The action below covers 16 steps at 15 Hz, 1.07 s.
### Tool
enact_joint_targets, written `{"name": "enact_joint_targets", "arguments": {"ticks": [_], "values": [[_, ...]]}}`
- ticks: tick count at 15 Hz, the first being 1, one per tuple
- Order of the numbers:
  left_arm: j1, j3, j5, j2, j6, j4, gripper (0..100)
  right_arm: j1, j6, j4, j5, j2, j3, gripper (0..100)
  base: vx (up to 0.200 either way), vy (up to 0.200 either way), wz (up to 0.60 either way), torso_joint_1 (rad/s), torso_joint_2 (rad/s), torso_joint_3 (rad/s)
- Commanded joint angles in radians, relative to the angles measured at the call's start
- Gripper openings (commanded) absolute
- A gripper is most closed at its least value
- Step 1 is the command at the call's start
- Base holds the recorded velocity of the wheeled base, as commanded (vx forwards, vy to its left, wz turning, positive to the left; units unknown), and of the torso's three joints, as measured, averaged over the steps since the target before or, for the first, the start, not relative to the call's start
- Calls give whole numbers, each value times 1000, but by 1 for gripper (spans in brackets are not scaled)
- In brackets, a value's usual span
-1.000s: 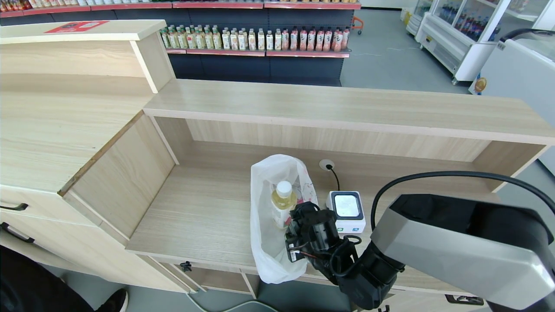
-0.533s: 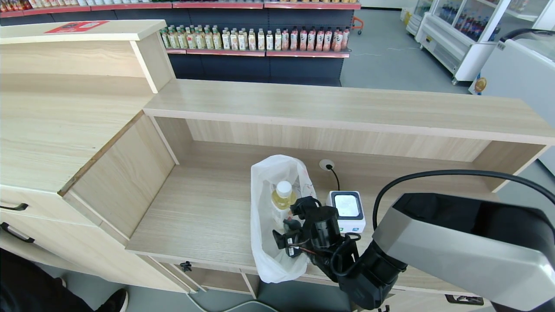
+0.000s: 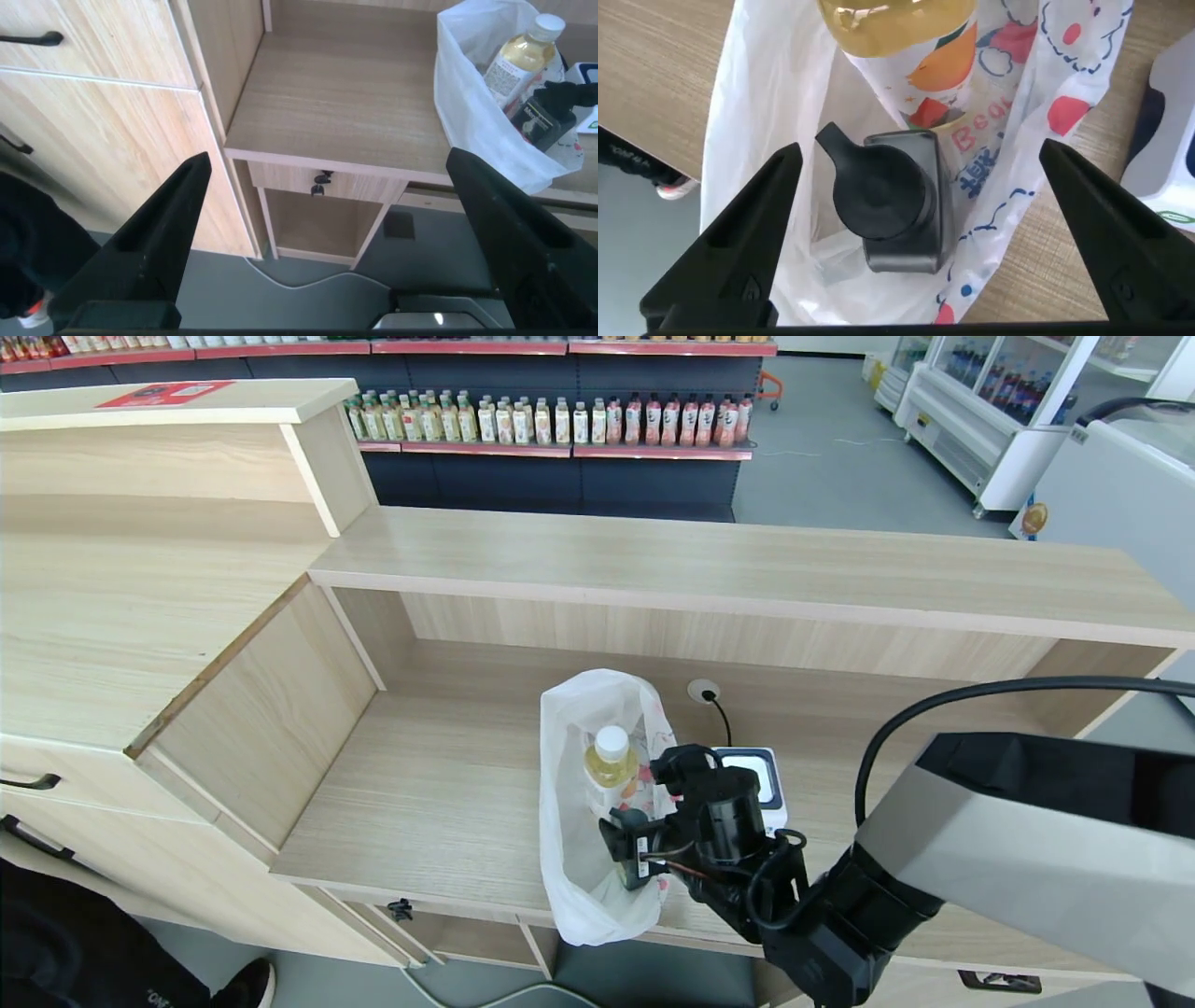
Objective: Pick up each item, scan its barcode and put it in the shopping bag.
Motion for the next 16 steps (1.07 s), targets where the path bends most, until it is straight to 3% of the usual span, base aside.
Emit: {"name": "enact_joint_targets", "arguments": {"ticks": [1,8,11,16], "values": [[0,0,0,0,-2,0,100,-10,5,2,-1,-98,74,100,0,0,0,0,0,0],[0,0,0,0,-3,0,100,-109,-9,3,-13,-354,305,100,0,0,0,0,0,0],[0,0,0,0,-3,0,100,-129,-12,10,-97,-478,373,100,0,0,0,0,0,0],[0,0,0,0,-3,0,100,-165,-7,143,-174,-733,456,100,0,0,0,0,0,0]]}}
